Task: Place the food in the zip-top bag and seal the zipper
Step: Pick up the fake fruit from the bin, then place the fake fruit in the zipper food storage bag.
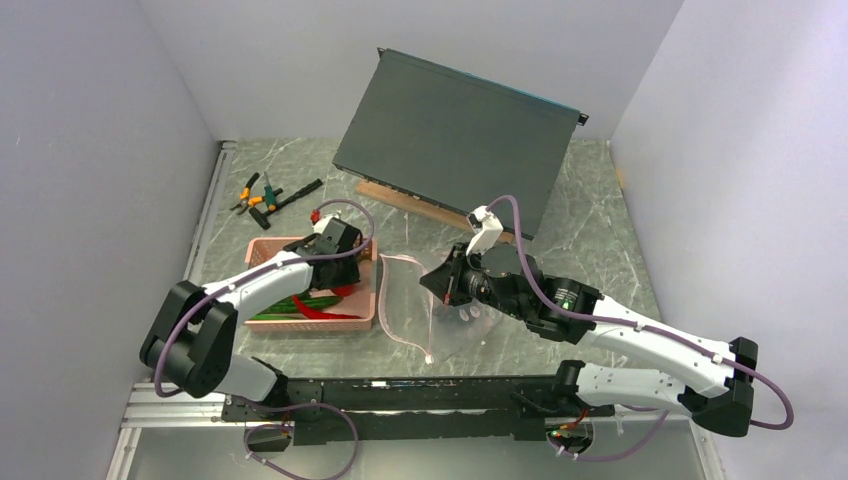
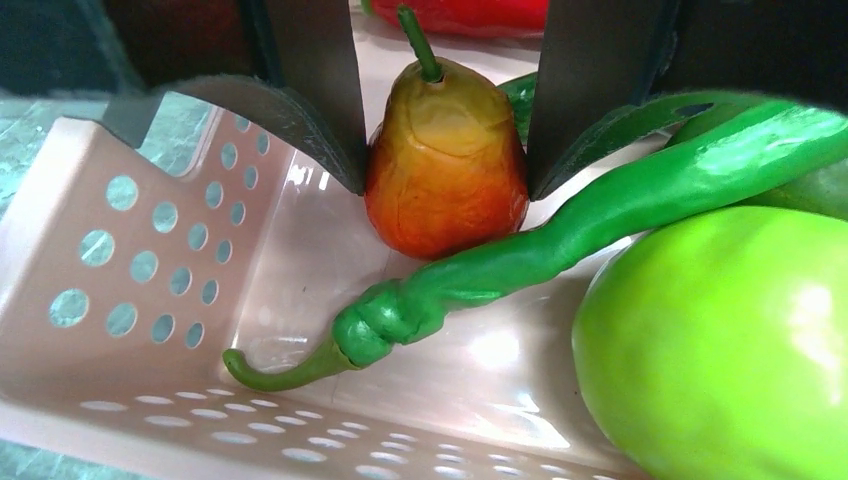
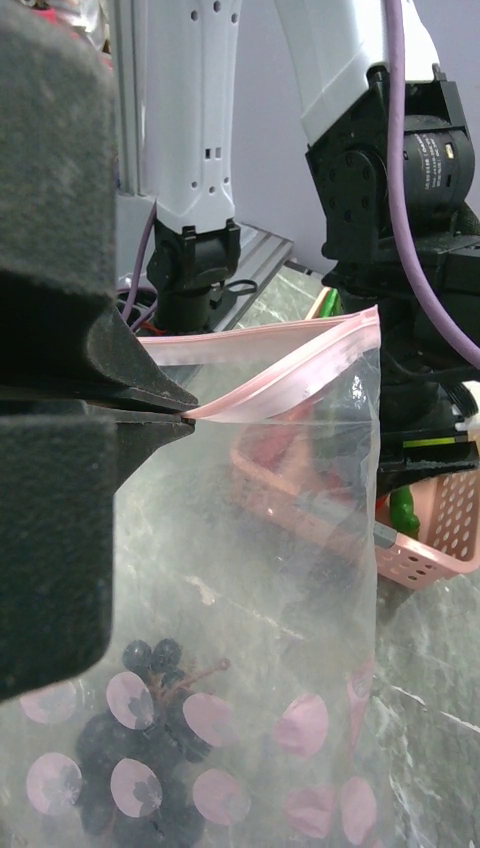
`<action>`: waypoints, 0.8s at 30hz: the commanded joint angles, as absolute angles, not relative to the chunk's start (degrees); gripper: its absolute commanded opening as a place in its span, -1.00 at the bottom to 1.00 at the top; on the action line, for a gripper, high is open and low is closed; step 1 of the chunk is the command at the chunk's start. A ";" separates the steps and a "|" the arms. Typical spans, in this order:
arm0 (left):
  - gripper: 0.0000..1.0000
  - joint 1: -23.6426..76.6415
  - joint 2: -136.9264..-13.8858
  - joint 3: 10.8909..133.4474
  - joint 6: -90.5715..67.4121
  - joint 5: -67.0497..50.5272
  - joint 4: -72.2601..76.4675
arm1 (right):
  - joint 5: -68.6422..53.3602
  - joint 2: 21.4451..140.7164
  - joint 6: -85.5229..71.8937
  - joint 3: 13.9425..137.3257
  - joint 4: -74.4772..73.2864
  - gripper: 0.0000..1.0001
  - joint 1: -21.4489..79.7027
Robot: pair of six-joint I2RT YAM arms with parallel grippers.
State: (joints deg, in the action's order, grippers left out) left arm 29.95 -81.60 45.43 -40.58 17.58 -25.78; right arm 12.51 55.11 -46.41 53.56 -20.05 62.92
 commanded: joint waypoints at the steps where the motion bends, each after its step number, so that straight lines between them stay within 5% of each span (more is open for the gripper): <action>1: -0.15 29.75 -76.76 47.22 -39.43 18.44 -28.56 | 12.79 55.01 -45.77 53.53 -18.94 -1.00 62.65; 14: -0.07 29.74 -43.16 46.52 -41.41 9.98 -39.04 | 11.57 56.02 -46.15 53.79 -18.22 -1.00 62.57; 24: 0.01 29.79 -24.49 44.82 -44.79 -9.61 -30.05 | 9.93 56.48 -46.77 53.48 -17.55 -1.00 62.55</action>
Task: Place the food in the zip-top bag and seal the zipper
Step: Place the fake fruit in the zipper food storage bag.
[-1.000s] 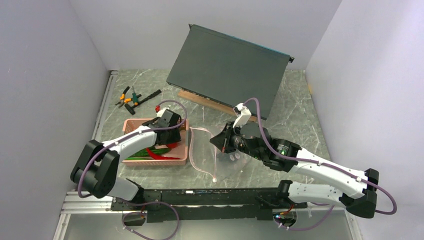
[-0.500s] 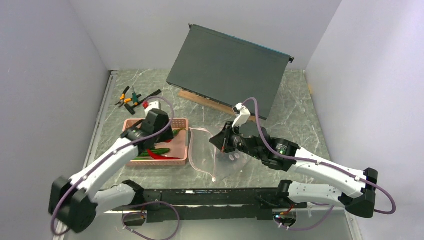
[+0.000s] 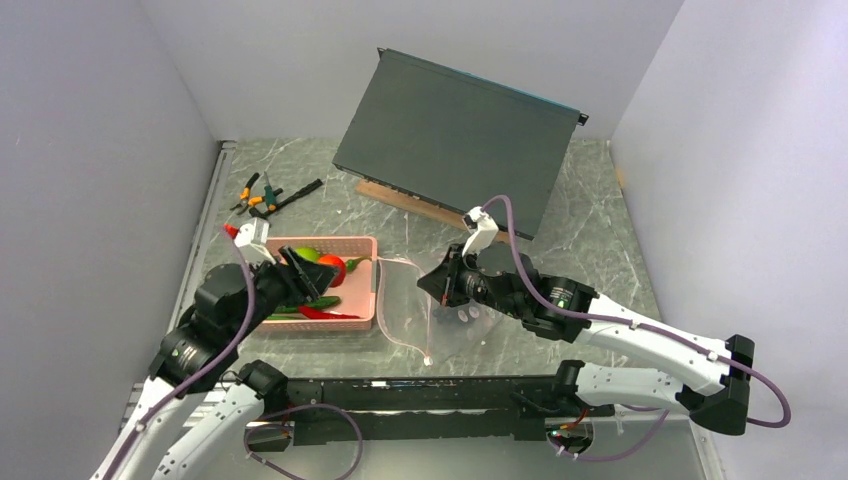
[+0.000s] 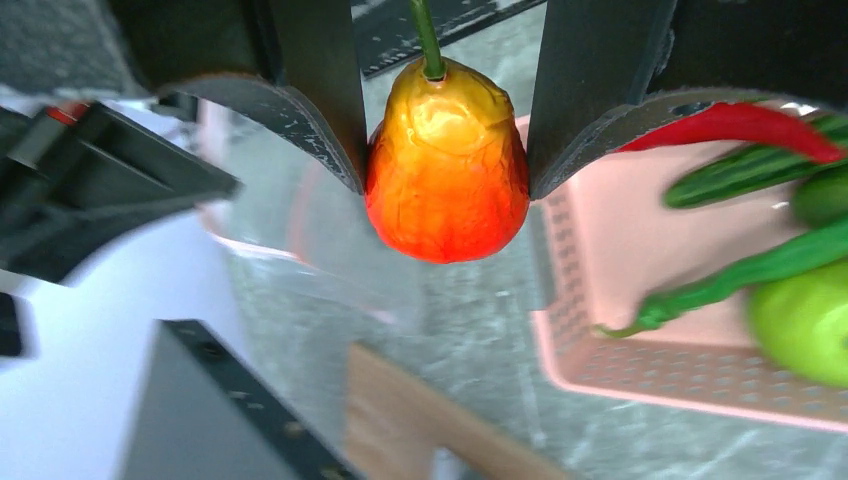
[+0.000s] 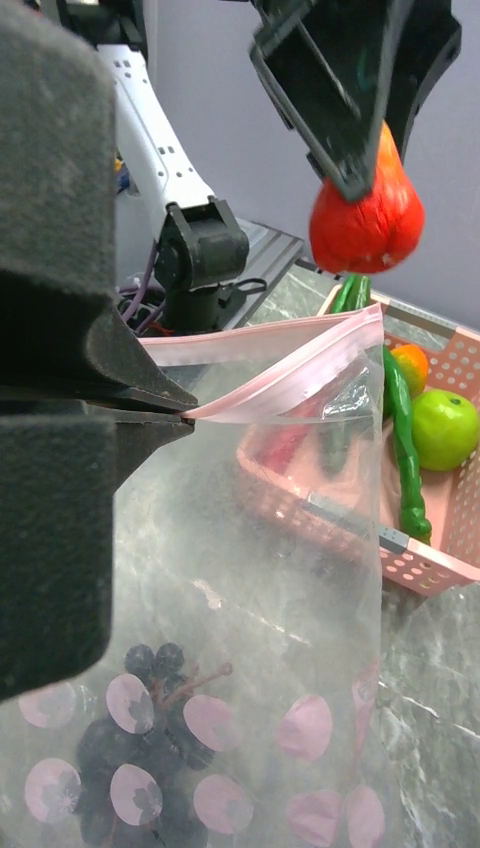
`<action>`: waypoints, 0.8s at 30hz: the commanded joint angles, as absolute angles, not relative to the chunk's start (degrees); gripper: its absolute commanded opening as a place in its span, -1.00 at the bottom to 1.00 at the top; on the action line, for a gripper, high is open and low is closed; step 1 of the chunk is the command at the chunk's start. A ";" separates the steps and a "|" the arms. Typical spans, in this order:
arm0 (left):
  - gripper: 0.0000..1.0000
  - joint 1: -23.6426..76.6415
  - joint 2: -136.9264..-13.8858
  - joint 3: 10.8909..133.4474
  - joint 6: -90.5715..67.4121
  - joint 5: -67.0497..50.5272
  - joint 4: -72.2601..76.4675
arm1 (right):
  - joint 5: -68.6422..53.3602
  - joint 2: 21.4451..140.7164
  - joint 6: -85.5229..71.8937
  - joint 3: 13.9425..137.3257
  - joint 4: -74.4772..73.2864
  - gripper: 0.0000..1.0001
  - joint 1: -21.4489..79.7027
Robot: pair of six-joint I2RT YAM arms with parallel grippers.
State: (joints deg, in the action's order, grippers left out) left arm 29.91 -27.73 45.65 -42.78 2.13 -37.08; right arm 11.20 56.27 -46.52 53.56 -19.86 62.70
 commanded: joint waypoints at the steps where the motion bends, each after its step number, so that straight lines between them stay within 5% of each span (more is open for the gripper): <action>1: 0.02 29.79 -24.19 44.21 -44.59 -13.02 -27.29 | 9.66 56.59 -46.84 53.52 -17.47 -1.00 62.56; 9: -0.01 31.17 -29.61 42.93 -42.36 -32.06 -16.49 | 9.05 56.80 -46.92 53.99 -17.48 -1.00 62.60; 18: 0.17 41.89 -36.82 44.13 -39.58 -25.30 -15.60 | 9.34 57.16 -46.86 54.46 -17.67 -1.00 62.58; 24: 0.53 46.11 -40.18 46.72 -37.17 -19.74 -19.14 | 9.49 57.20 -46.85 54.45 -17.75 -1.00 62.64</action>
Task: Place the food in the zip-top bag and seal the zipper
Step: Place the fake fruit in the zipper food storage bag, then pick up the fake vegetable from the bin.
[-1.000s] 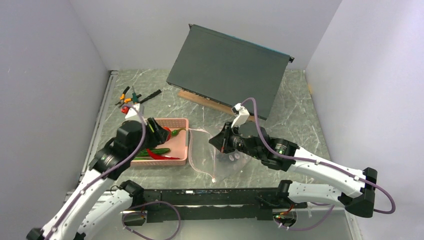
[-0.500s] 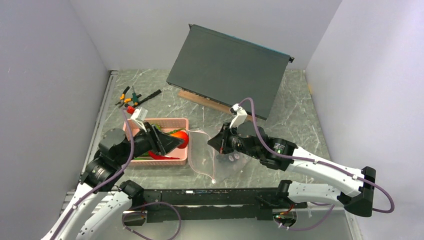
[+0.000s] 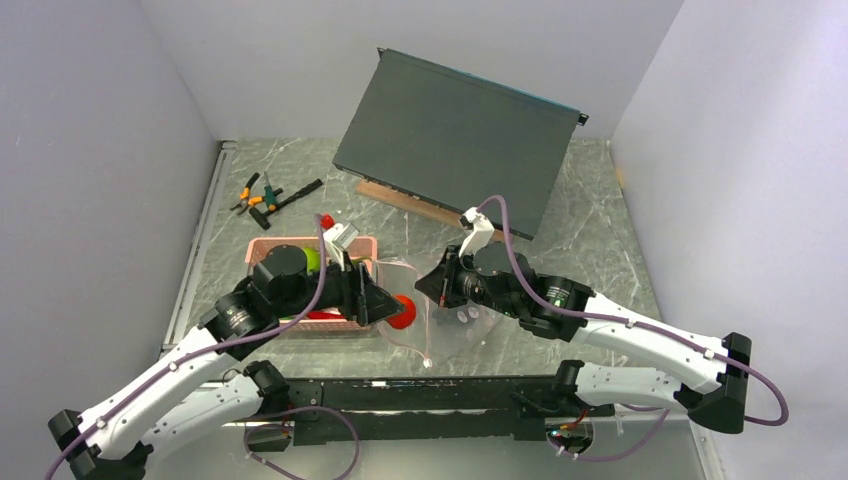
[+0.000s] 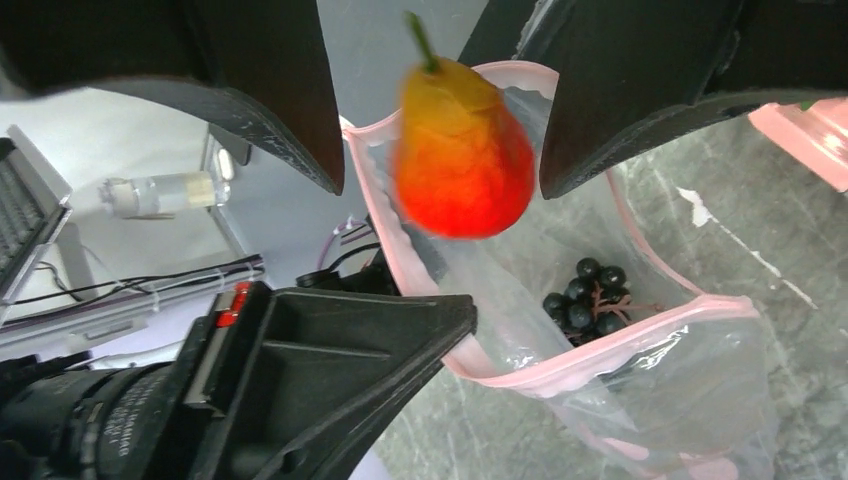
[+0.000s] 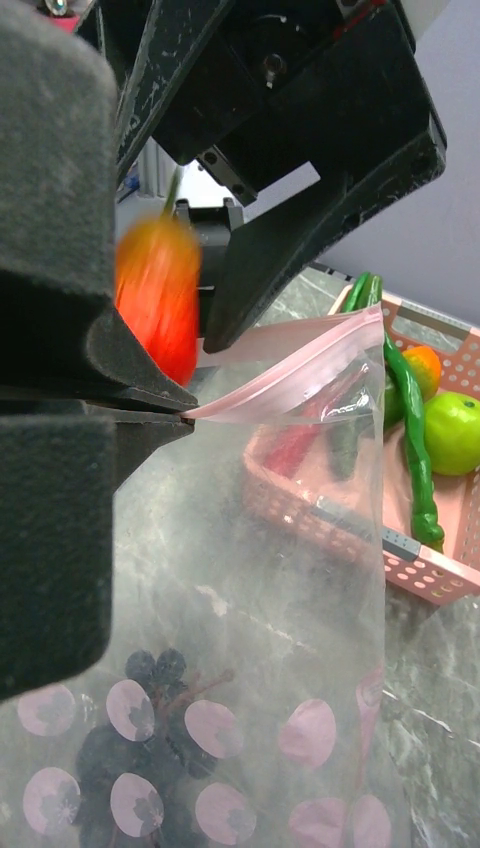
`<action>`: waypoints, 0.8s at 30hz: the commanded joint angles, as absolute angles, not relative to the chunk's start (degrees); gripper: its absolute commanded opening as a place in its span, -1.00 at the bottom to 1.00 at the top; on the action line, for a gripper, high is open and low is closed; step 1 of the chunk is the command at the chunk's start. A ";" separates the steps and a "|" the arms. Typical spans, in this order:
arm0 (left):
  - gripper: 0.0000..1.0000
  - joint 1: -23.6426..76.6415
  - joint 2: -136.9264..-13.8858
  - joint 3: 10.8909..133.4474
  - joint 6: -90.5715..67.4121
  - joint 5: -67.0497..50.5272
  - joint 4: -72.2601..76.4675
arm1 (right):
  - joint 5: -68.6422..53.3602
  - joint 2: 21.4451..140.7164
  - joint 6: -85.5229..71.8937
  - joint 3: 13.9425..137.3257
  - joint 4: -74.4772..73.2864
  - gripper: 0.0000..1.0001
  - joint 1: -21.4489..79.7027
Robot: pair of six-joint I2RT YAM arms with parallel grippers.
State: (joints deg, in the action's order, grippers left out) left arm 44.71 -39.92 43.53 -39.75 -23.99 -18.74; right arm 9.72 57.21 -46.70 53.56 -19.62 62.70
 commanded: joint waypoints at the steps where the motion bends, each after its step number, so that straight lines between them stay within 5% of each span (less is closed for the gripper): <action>1: 0.62 46.35 -40.18 46.67 -37.03 -19.21 -19.19 | 9.49 57.20 -46.85 54.41 -17.75 -1.00 62.58; 5: 0.90 46.55 -40.07 46.41 -36.86 -18.70 -18.71 | 9.33 57.21 -46.93 54.23 -17.67 -1.00 62.63; 18: 0.92 46.67 -36.17 47.18 -36.37 -13.08 -23.61 | 9.40 57.05 -46.93 53.71 -17.51 -1.00 62.57; 24: 0.93 46.63 -31.50 50.48 -40.80 8.98 -37.47 | 9.49 57.23 -46.85 53.36 -17.09 -1.00 62.59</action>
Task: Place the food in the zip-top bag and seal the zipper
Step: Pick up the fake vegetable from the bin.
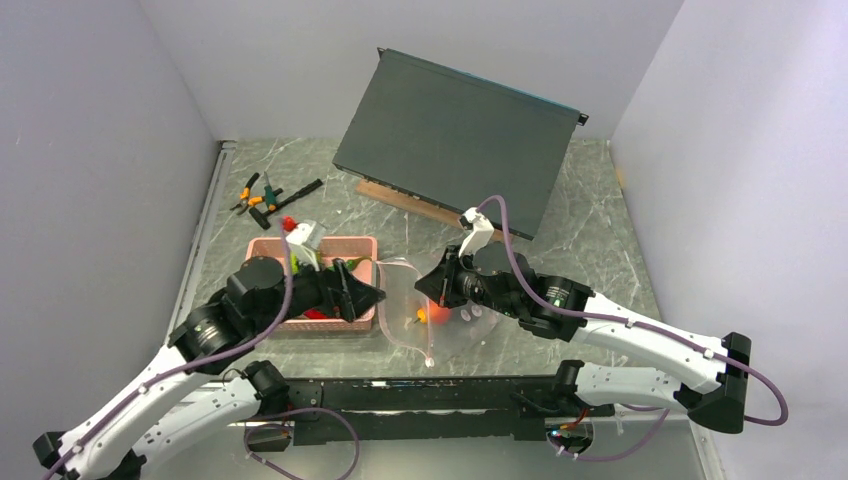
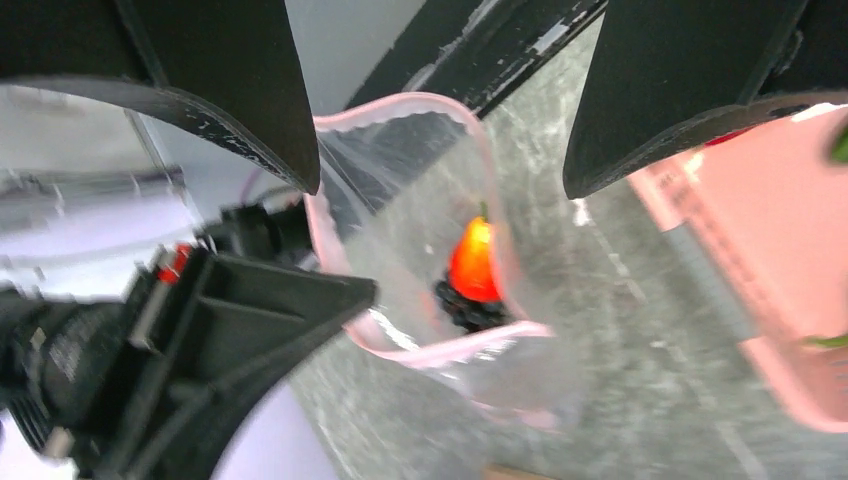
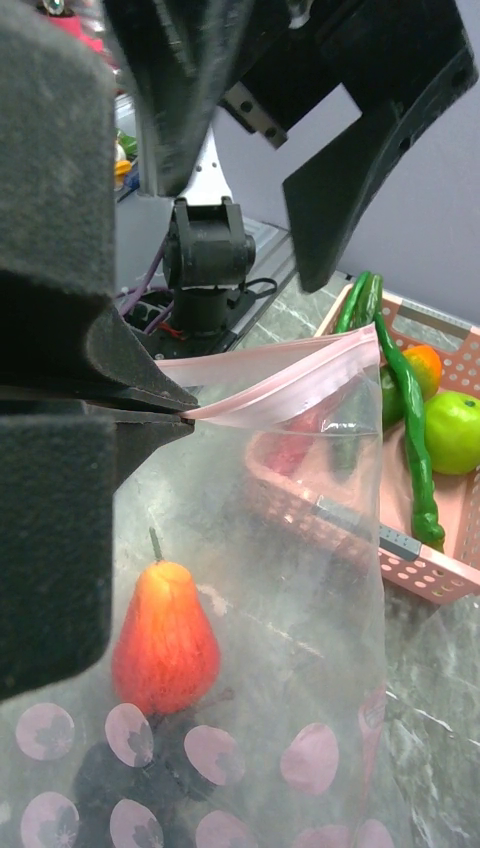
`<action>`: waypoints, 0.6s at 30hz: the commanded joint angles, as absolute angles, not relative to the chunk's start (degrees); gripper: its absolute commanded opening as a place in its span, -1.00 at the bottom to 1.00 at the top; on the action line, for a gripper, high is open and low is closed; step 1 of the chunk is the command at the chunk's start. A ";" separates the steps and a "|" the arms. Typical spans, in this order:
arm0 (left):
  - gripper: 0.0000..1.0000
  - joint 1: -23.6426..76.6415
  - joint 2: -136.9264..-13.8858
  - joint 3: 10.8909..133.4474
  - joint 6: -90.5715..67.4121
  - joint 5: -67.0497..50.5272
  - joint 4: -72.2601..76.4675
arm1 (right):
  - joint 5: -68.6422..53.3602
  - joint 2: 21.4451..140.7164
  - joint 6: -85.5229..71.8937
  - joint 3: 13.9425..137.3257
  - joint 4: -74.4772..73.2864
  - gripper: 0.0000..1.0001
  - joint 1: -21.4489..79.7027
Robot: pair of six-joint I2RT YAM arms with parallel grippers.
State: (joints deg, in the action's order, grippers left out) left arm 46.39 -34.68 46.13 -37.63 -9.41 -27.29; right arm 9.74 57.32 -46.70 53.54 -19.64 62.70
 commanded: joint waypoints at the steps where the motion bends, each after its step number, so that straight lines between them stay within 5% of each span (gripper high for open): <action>1: 0.93 46.64 -30.93 51.21 -42.85 14.87 -40.42 | 9.43 57.28 -46.88 53.26 -16.99 -1.00 62.58; 5: 0.88 46.66 -31.08 53.18 -48.78 30.56 -51.72 | 9.05 57.76 -46.83 53.35 -16.86 -1.00 62.53; 18: 0.93 43.64 -41.89 44.51 -55.07 41.09 -58.60 | 9.75 57.08 -46.69 52.95 -17.49 -1.00 62.53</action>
